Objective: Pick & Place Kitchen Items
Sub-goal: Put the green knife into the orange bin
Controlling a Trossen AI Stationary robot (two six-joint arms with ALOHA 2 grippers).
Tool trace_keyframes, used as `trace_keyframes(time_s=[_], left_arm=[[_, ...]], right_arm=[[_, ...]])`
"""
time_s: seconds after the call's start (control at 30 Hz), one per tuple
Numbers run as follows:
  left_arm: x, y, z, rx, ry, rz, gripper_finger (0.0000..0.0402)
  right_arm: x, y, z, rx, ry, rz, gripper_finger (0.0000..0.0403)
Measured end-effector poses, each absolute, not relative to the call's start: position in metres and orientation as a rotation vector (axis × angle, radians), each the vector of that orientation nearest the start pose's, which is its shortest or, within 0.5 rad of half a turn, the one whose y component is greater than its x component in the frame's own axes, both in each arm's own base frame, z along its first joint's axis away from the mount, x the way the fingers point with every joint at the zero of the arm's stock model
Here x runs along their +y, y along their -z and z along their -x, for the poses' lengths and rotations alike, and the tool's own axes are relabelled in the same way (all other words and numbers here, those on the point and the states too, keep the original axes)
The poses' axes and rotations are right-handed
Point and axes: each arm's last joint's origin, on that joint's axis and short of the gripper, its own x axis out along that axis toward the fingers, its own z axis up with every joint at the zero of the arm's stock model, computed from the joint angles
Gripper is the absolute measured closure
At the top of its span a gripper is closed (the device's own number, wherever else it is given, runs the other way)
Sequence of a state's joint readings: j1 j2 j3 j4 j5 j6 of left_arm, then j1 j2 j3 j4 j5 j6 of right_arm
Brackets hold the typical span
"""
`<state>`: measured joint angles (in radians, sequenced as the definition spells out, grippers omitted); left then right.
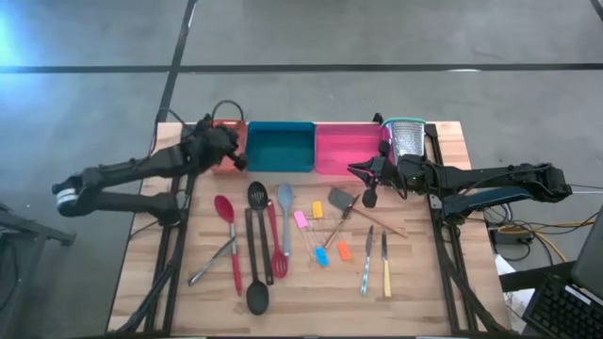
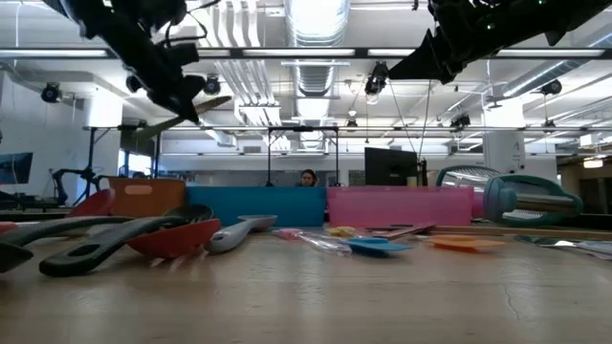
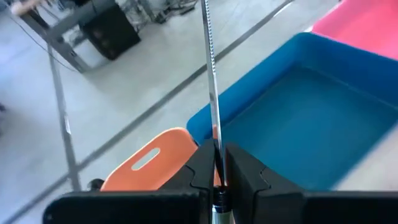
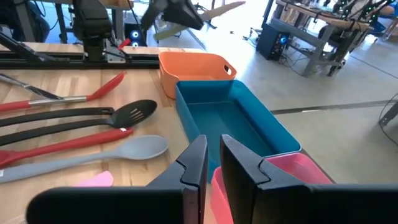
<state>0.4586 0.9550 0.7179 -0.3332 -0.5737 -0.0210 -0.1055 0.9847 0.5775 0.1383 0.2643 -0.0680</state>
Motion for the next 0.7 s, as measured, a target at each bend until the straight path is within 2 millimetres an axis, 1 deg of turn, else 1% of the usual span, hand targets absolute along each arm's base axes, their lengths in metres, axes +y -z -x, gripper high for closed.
trace_keyframes(time_s=[0.13, 0.27, 0.4, 0.5, 0.7], left_arm=[[0.122, -0.262, -0.164, 0.576, -1.008, 0.031, 0.0377], [0.137, -0.251, -0.157, 0.584, -1.063, 0.037, 0.0377], [0.147, -0.237, -0.149, 0.593, -1.116, 0.05, 0.0377], [0.154, -0.228, -0.146, 0.568, -1.145, 0.046, 0.0377], [0.164, -0.213, -0.142, 0.551, -1.143, 0.068, 0.0377]], right_arm=[[-0.03, -0.256, -0.213, 0.285, 0.356, 0.102, 0.0364], [-0.03, -0.256, -0.213, 0.287, 0.356, 0.102, 0.0364], [-0.03, -0.256, -0.213, 0.292, 0.355, 0.108, 0.0364], [-0.03, -0.255, -0.213, 0.293, 0.354, 0.11, 0.0364], [-0.03, -0.255, -0.213, 0.293, 0.354, 0.11, 0.0364]])
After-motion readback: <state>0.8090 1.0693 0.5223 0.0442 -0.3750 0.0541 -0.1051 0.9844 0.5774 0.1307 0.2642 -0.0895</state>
